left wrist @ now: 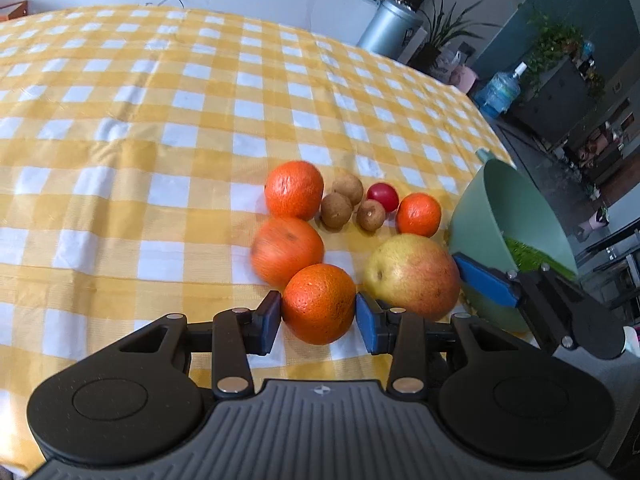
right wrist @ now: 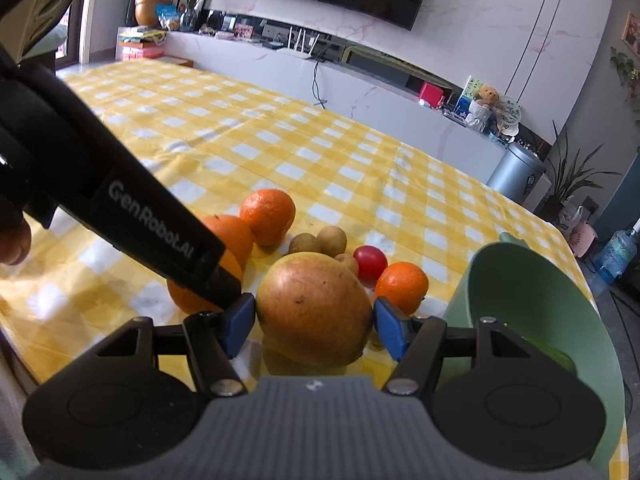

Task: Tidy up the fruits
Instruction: 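Grasp a tangerine with the left gripper while the right gripper grasps the brownish pear, then carry the tangerine with the left gripper while the right gripper carries the pear to the colander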

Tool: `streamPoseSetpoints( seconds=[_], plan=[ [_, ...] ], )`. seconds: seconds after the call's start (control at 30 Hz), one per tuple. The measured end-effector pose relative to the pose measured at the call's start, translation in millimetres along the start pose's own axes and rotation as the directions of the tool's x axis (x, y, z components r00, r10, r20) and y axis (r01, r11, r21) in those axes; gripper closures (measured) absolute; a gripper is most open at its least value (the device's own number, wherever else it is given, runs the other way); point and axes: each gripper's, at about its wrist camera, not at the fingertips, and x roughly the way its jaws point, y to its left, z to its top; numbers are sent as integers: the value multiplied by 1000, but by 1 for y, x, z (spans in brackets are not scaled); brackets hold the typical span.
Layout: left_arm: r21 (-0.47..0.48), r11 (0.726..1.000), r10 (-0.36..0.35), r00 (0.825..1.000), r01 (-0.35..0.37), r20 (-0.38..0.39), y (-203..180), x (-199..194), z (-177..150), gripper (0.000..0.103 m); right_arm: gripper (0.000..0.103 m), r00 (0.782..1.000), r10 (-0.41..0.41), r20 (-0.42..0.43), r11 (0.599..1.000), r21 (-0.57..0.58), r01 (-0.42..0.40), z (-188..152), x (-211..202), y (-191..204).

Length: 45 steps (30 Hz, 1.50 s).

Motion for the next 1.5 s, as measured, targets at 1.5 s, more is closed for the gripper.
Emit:
streamPoseSetpoints(
  seconds=[1.5],
  plan=[
    [256,963,-95,995,86,23,-166,15,32,58,41,991,-131,-19,990,56,132,-16,-80,-159]
  ],
)
